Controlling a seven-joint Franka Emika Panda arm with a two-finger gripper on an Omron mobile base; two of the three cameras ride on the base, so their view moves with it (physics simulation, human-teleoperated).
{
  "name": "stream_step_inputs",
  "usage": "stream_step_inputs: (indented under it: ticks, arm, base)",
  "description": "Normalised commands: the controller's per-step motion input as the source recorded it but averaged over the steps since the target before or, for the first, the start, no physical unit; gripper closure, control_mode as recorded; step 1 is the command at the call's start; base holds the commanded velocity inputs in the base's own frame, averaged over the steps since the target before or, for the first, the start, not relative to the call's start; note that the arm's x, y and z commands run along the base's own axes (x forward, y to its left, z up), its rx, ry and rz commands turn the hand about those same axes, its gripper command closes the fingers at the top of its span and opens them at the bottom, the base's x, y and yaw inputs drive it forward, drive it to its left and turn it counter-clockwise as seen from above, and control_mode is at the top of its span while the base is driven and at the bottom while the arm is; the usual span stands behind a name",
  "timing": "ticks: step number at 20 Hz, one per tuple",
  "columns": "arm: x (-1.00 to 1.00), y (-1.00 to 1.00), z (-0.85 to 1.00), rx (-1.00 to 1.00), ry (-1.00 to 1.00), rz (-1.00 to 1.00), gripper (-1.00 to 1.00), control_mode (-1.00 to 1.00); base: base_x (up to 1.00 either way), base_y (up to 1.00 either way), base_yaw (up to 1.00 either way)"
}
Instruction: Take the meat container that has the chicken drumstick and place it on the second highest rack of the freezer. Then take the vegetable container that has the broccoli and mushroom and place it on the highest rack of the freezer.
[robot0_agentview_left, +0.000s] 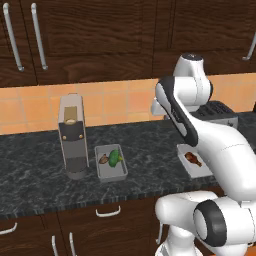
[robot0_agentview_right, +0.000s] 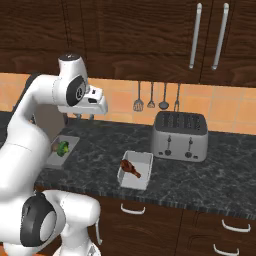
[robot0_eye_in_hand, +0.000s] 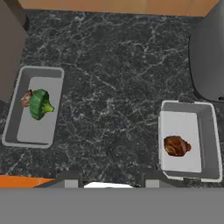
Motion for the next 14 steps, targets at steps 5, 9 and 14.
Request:
stream_step_inputs:
  ticks: [5,9,14]
  arm:
    - [-0.33,-0.33,-0.44,0.01,0.14,-0.12,-1.00,-1.00]
    - [-0.55,-1.00,-0.93,0.20,0.22,-0.45,-1.00,-1.00]
    - [-0.06,-1.00,-0.98,0.19,0.26,-0.53,-1.00,-1.00]
  base:
    - [0.00,0.00,0.00]
    - [0.00,0.00,0.00]
    - [0.00,0.00,0.00]
